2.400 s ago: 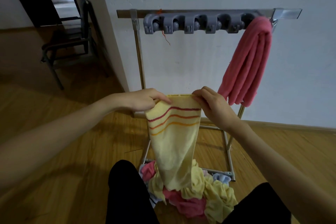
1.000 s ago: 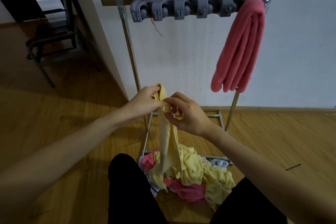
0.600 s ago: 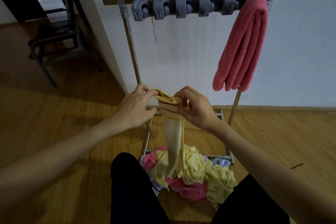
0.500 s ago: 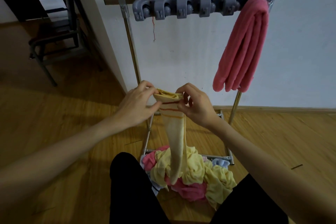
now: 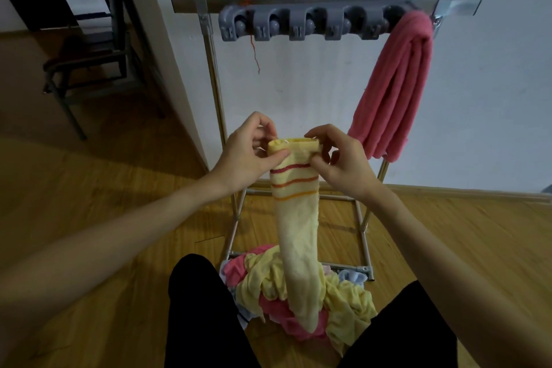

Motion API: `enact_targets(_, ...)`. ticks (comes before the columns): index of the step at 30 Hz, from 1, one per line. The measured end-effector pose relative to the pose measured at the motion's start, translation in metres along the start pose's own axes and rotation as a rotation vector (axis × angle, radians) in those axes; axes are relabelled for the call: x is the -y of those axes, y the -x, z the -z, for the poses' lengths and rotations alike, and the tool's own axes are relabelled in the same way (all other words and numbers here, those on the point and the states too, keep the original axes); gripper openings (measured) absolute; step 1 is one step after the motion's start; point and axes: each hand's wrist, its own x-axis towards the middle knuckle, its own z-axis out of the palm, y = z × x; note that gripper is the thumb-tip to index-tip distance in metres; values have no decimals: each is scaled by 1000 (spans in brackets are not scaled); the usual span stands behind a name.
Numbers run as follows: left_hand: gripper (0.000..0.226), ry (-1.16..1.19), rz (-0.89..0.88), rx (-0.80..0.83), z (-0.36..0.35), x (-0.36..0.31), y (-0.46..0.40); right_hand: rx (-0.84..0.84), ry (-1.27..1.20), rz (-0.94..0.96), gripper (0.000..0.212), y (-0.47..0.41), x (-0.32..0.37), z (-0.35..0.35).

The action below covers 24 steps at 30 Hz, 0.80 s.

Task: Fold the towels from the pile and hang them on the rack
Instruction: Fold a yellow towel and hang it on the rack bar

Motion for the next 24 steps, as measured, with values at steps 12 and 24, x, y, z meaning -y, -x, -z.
enact_targets(12, 43, 118, 54, -28, 5, 3, 5, 126, 21, 67, 14, -15, 5, 5)
enact_targets(24, 38, 151, 453, 223, -39, 117, 51, 142, -43, 24, 12, -30, 7, -7)
